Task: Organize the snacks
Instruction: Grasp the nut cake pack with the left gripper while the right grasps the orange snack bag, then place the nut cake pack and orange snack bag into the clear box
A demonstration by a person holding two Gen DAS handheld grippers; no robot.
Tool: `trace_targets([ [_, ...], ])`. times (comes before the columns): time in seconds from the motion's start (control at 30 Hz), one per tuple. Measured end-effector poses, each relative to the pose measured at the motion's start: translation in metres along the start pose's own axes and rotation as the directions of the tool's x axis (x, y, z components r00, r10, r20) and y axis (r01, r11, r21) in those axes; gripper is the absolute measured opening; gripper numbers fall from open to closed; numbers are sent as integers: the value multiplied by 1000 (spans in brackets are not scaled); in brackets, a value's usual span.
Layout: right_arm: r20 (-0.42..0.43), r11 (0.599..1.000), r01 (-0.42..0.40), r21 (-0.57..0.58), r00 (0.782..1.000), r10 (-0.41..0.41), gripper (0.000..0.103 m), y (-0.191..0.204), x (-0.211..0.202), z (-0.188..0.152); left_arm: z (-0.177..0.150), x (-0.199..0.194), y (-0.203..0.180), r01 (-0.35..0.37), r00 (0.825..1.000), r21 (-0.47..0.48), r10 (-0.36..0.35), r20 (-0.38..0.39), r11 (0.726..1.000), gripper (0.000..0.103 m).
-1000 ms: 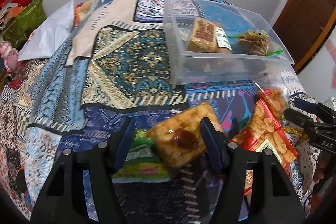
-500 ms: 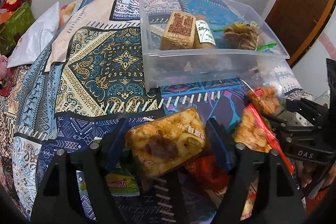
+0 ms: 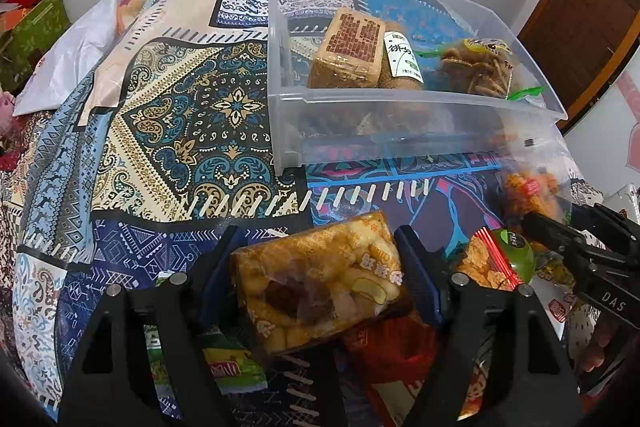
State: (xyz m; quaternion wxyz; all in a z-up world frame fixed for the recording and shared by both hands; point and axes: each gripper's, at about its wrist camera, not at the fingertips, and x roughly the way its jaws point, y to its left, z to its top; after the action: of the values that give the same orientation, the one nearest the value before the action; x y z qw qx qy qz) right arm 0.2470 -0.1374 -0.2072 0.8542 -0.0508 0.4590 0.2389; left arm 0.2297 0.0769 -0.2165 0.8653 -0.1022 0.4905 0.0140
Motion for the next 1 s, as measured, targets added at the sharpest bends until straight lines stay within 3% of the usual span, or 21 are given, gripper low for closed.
trace_targets([
  [0.27, 71, 999, 16, 29, 997, -18, 44, -12, -28, 3, 2, -43, -9, -12, 994, 36, 8, 105, 999, 75],
  [0.57, 171, 1000, 9, 26, 985, -13, 44, -10, -62, 27, 27, -88, -17, 26, 976, 37, -33, 213, 999, 75],
  [1.0, 267, 1000, -3, -15, 964, 7, 44, 7, -66, 87, 84, -100, -24, 28, 950, 20, -33, 310, 999, 75],
])
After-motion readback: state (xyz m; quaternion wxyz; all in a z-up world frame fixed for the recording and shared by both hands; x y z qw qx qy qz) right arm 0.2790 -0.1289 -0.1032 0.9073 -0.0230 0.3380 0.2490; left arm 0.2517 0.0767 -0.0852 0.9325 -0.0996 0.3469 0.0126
